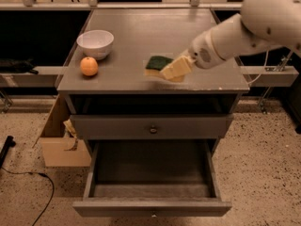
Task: Place sponge into middle drawer
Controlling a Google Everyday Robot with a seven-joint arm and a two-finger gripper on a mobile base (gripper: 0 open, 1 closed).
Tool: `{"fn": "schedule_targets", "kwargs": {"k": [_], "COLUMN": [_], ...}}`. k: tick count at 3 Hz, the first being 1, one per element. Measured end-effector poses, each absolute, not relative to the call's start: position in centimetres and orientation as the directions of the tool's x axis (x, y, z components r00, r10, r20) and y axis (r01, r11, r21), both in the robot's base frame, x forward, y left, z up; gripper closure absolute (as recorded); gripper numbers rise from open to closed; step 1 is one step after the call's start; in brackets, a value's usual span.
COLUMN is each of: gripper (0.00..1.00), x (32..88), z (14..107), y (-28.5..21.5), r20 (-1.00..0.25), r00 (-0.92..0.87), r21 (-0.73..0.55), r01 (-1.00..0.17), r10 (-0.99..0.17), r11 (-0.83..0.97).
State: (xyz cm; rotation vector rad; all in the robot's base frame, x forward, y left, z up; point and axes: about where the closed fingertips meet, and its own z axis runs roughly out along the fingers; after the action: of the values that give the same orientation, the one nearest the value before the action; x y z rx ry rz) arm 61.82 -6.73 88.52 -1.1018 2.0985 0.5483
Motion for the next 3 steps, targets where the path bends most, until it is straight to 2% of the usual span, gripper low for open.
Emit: {"fn": "schedule_targets", "kwargs": {"k": [2, 3], "gripper": [1.00, 1.00], "x": [50.7, 45.6], "z": [86.4, 84.8], "y": [-12.1, -13.2], "r20": [-0.746, -0.706], "r00": [-0.542, -0.600], "r21": [0.173, 0.209], "r01": [-0.718, -0.683], "r10": [-0.386, -0.376], "r11": [0.675, 0.700]}}
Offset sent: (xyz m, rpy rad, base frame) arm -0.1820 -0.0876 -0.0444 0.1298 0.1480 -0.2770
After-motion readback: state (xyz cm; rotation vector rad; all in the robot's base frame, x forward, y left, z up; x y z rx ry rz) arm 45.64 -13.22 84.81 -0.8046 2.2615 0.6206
